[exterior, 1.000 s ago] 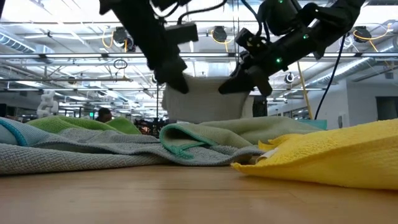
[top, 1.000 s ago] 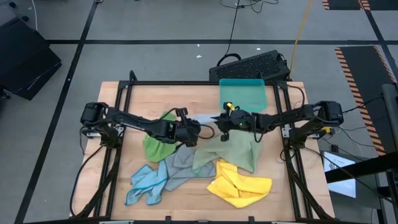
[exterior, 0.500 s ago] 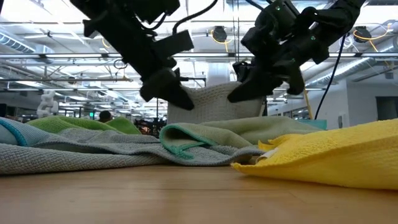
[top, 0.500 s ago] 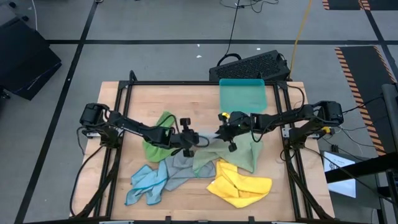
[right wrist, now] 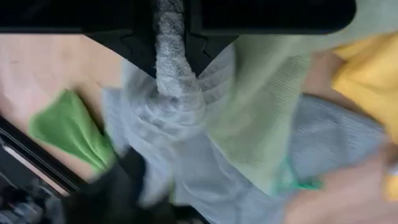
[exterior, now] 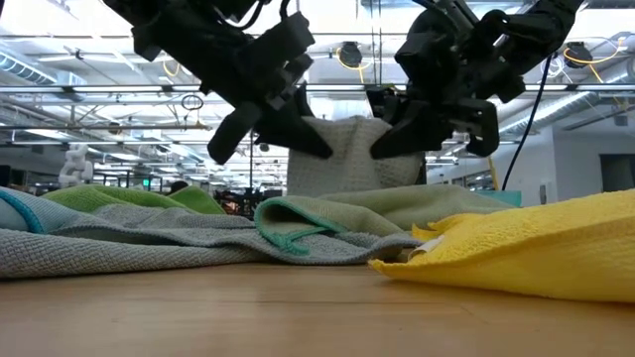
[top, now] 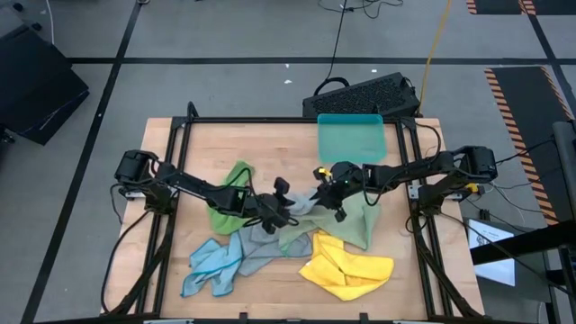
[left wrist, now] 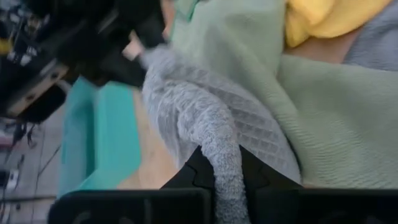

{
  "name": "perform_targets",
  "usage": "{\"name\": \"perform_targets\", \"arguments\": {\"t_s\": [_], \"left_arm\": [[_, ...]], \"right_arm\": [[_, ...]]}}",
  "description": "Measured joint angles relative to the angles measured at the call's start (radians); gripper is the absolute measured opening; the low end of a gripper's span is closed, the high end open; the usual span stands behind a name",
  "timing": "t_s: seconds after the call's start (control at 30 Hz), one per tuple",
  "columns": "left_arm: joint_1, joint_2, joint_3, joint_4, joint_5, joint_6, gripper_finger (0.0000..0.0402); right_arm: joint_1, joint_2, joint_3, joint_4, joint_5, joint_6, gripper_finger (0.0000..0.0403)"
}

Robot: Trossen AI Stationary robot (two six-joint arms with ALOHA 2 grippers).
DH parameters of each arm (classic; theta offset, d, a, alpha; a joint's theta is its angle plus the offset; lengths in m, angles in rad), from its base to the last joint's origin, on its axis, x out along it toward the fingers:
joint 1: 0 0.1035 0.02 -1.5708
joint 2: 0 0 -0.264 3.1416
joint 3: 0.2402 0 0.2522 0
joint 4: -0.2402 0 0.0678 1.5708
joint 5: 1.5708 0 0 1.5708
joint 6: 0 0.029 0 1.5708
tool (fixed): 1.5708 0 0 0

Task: Fold microfiber towels
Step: Put the folded gray microfiber cloth into the bin

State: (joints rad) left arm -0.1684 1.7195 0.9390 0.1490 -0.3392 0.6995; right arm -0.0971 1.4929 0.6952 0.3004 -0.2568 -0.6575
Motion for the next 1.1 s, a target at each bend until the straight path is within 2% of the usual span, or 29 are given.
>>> {"name": "perform_targets", "arguments": {"t_s": [0.13,0.23,0.53,0.7,0.8,1.1], "left_arm": [[0.01,0.0,0.0,0.002,0.086,0.009,0.0016],[0.012,0.0,0.0,0.011,0.133,0.014,0.0019],[0.017,0.0,0.0,0.045,0.166,0.053,0.0016],[0.018,0.0,0.0,0.043,0.192,0.057,0.0017],[0.018,0.0,0.0,0.042,0.217,0.058,0.0016],[0.018,0.0,0.001,0.06,0.219,0.096,0.0016]], "right_arm": [[0.0,0.0,0.0,-0.009,0.073,0.018,0.0038],[0.001,0.0,0.0,-0.016,0.08,0.019,0.0057],[0.026,0.0,0.0,-0.017,0.3,0.081,0.0135],[0.043,-0.014,0.0,-0.033,0.397,0.079,0.0163],[0.047,-0.037,0.001,-0.046,0.443,0.081,0.0166],[0.05,-0.075,0.001,-0.057,0.44,0.152,0.0131]]}}
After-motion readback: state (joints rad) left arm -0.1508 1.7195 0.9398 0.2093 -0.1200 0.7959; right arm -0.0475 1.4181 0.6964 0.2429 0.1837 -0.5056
